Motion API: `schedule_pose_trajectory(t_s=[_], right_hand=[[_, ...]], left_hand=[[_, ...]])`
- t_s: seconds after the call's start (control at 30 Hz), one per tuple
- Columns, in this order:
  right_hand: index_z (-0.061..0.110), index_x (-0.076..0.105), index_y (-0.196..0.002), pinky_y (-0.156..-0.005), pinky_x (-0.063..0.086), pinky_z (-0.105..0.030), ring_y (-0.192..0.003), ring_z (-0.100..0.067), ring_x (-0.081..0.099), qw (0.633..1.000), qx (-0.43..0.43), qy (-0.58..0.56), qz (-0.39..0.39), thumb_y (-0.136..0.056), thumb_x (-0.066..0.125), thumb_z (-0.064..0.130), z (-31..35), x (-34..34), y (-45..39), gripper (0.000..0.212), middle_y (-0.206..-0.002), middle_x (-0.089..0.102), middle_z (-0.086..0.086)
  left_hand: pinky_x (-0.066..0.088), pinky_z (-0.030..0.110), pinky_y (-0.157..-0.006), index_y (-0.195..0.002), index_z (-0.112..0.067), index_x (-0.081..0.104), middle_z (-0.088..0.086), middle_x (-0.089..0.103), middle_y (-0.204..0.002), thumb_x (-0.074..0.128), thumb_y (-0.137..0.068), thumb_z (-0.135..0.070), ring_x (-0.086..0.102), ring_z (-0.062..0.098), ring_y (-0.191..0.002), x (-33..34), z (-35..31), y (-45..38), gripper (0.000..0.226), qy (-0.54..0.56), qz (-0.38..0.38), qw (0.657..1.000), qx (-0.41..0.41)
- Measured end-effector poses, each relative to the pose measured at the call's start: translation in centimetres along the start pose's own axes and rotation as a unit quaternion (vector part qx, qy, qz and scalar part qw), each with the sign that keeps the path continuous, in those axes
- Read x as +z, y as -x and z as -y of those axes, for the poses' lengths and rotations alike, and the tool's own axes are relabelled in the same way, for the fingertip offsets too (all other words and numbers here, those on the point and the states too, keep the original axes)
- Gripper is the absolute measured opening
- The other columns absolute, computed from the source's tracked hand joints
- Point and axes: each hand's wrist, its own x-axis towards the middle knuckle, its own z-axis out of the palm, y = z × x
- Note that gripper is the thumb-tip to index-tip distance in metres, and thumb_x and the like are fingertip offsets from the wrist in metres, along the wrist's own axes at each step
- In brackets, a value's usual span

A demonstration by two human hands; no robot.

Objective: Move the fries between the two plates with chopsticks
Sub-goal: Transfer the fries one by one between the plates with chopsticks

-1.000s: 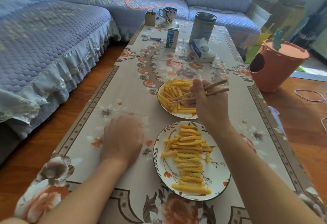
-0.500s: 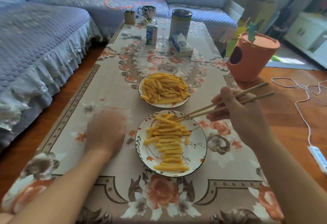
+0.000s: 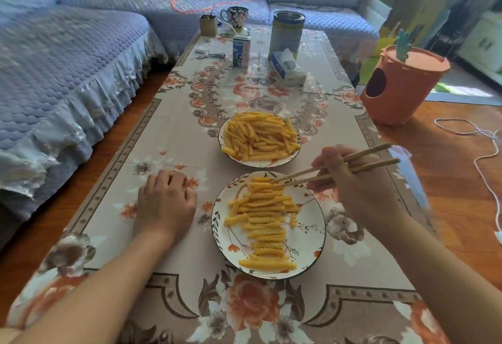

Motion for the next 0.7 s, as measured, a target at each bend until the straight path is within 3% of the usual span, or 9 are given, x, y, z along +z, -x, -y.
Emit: schedule_pose_trajectory(t_s=[0.2, 0.37, 0.5, 0.7], right_hand=[[0.002, 0.069, -0.083, -0.054, 0.062, -0.032, -0.058, -0.032, 0.073, 0.998, 0.009, -0.062, -0.004, -0.094, 0.052, 0.035, 0.9, -2.4, 0.9, 0.038, -0.068, 0.071, -0.020], [0.002, 0.070, -0.084, -0.053, 0.058, -0.024, -0.058, -0.029, 0.073, 0.999, 0.030, -0.040, 0.021, -0.091, 0.055, 0.037, 0.2, -1.8, 1.8, 0.039, -0.068, 0.071, -0.020], [0.000, 0.069, -0.086, -0.058, 0.063, -0.036, -0.061, -0.033, 0.073, 0.996, 0.027, -0.080, -0.003, -0.094, 0.054, 0.037, -0.7, -1.1, 1.5, 0.040, -0.070, 0.069, -0.024], [-0.003, 0.068, -0.086, -0.056, 0.063, -0.035, -0.058, -0.031, 0.073, 0.992, 0.041, -0.116, -0.026, -0.094, 0.053, 0.037, -1.2, -0.7, 1.3, 0.043, -0.068, 0.067, -0.025]], left_hand=[[0.041, 0.047, -0.092, -0.113, -0.016, 0.063, 0.012, 0.059, -0.115, 0.057, -0.092, -0.025, 0.048, 0.031, -0.108, 0.2, 0.1, 0.0, 0.025, -0.003, -0.002, 1.000, 0.000], [0.042, 0.046, -0.090, -0.112, -0.014, 0.063, 0.013, 0.058, -0.111, 0.057, -0.092, -0.024, 0.047, 0.032, -0.103, 0.2, 0.1, 0.0, 0.024, -0.009, -0.001, 1.000, -0.001], [0.043, 0.047, -0.090, -0.114, -0.013, 0.063, 0.013, 0.058, -0.112, 0.056, -0.093, -0.024, 0.048, 0.032, -0.104, 0.2, 0.0, 0.1, 0.025, -0.009, -0.002, 1.000, -0.001], [0.044, 0.048, -0.092, -0.115, -0.014, 0.064, 0.014, 0.059, -0.113, 0.050, -0.091, -0.030, 0.049, 0.033, -0.106, 0.2, 0.2, 0.0, 0.033, -0.006, -0.001, 1.000, 0.001]])
